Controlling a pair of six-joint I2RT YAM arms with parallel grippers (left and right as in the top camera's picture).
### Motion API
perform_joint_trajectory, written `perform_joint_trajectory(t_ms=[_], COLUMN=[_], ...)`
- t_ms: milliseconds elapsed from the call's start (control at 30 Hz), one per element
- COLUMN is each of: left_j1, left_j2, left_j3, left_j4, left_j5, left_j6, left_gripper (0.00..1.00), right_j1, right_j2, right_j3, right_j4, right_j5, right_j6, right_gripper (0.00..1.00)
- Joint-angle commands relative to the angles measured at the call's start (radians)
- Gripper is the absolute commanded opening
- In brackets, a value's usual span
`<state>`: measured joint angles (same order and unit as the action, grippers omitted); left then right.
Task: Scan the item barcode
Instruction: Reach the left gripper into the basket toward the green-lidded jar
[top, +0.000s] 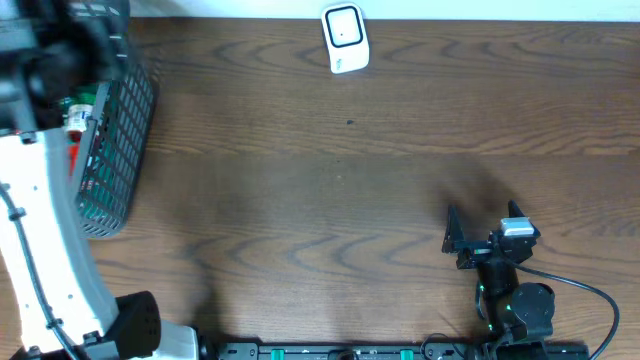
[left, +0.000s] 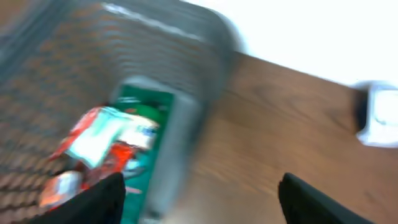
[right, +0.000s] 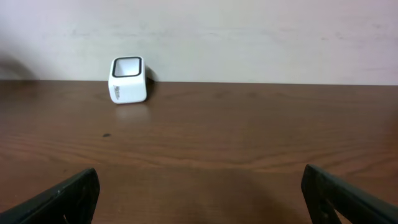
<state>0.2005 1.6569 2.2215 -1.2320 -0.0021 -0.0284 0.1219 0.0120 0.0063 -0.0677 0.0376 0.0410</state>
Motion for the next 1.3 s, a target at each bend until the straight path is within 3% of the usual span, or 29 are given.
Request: perform_joint_trajectory(t_ms=[0,233,367,800,1267], left_j1=[0.131,0.309,0.355,0.366,0.366], left_j2=[0.006,0.113,0.203,0.53,0.696], left_j3=[0.015,0.007,0.007,0.007,0.005], left_j4=[0.018,0.033,0.056,0.109,0.183], left_j5=[-0.055,0.014,0.053,0.218,0.23], left_j6=[-0.002,-0.006,-0.006,0.192,0.2], left_gripper=[0.81,0.85,0.92,0.99,0.99], right_j1=[-0.004,-0.004,-0.004,-0.004,-0.004], right_j2=[-0.005,-0.005,-0.005,-0.005,-0.005], right_j3=[-0.001,-0.001,-0.001,-0.001,-0.001], right_j4=[-0.004,-0.004,-0.004,-0.004,-0.004], right_j5=[0.002,0.002,0.002,0.002,0.002], right_j6=[-0.008,-0.008,-0.008,-0.008,-0.008], right_gripper=[0.99,0.99,0.99,0.99,0.99])
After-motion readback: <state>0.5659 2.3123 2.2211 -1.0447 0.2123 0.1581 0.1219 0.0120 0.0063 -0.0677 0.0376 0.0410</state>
